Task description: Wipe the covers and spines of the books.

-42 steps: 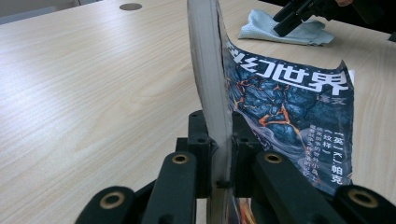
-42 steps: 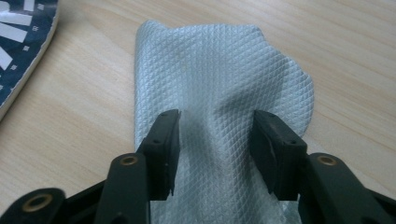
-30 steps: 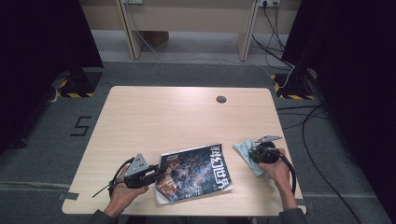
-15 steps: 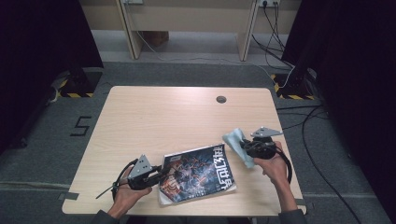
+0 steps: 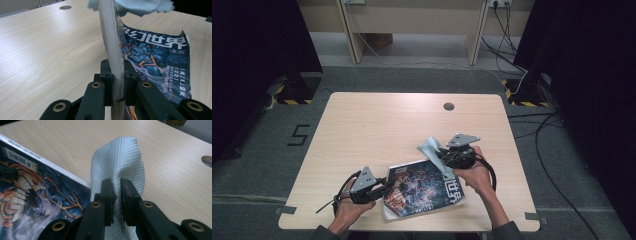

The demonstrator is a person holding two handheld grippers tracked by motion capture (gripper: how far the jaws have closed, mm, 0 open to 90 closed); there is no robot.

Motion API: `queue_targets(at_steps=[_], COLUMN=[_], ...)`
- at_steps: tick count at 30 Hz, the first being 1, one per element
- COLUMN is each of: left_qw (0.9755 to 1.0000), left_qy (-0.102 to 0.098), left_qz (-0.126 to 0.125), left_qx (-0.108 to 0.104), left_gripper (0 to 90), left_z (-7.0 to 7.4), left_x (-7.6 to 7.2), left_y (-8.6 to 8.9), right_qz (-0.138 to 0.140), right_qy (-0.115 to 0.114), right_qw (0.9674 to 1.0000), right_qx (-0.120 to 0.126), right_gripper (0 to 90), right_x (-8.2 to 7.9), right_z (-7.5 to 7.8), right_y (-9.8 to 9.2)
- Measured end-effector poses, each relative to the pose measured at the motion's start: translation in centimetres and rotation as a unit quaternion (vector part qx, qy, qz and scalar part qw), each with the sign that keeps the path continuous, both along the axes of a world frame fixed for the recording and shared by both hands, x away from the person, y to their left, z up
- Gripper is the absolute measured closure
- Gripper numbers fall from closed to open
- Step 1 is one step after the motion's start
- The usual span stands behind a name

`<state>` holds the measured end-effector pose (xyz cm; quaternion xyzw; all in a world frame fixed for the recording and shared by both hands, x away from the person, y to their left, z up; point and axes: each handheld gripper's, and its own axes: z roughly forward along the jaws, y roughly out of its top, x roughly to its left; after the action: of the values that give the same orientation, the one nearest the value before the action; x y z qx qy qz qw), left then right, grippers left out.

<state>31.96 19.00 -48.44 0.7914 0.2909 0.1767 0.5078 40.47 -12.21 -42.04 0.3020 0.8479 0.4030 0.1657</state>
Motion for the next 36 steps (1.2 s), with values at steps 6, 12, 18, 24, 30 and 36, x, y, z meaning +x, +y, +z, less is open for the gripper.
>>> queue_targets(at_steps=[6,12,18,24,30,36], left_qw=[1.0,0.9999,0.9998,0.9998,0.9998,0.9998], left_qy=[-0.005,-0.009,-0.015,-0.014,-0.016,-0.017], left_qz=[-0.002,-0.003,-0.004,-0.002,-0.002,-0.003], left_qx=[0.001,0.007,0.01,0.012,0.013,0.014], left_gripper=[81.6,81.3,81.1,80.9,80.9,80.6], left_z=[0.0,0.0,0.0,0.0,0.0,0.0], left_x=[-0.1,-0.1,-0.1,-0.1,-0.2,-0.2], left_y=[-0.1,-0.2,-0.3,-0.3,-0.3,-0.3], right_qz=[0.011,0.012,0.03,0.061,0.091,0.067], right_qy=[0.019,0.044,0.051,0.044,0.021,0.042], right_qw=[0.9995,0.999,0.998,0.9963,0.9952,0.9967], right_qx=[-0.022,-0.001,0.024,0.04,0.028,0.019], right_gripper=[81.3,80.2,80.5,80.3,80.2,80.4], right_x=[0.6,0.9,0.8,-0.4,-2.0,-0.8], right_z=[-1.2,-2.2,-2.1,-1.2,0.1,-0.8], right_y=[1.3,1.3,1.6,3.4,5.6,4.3])
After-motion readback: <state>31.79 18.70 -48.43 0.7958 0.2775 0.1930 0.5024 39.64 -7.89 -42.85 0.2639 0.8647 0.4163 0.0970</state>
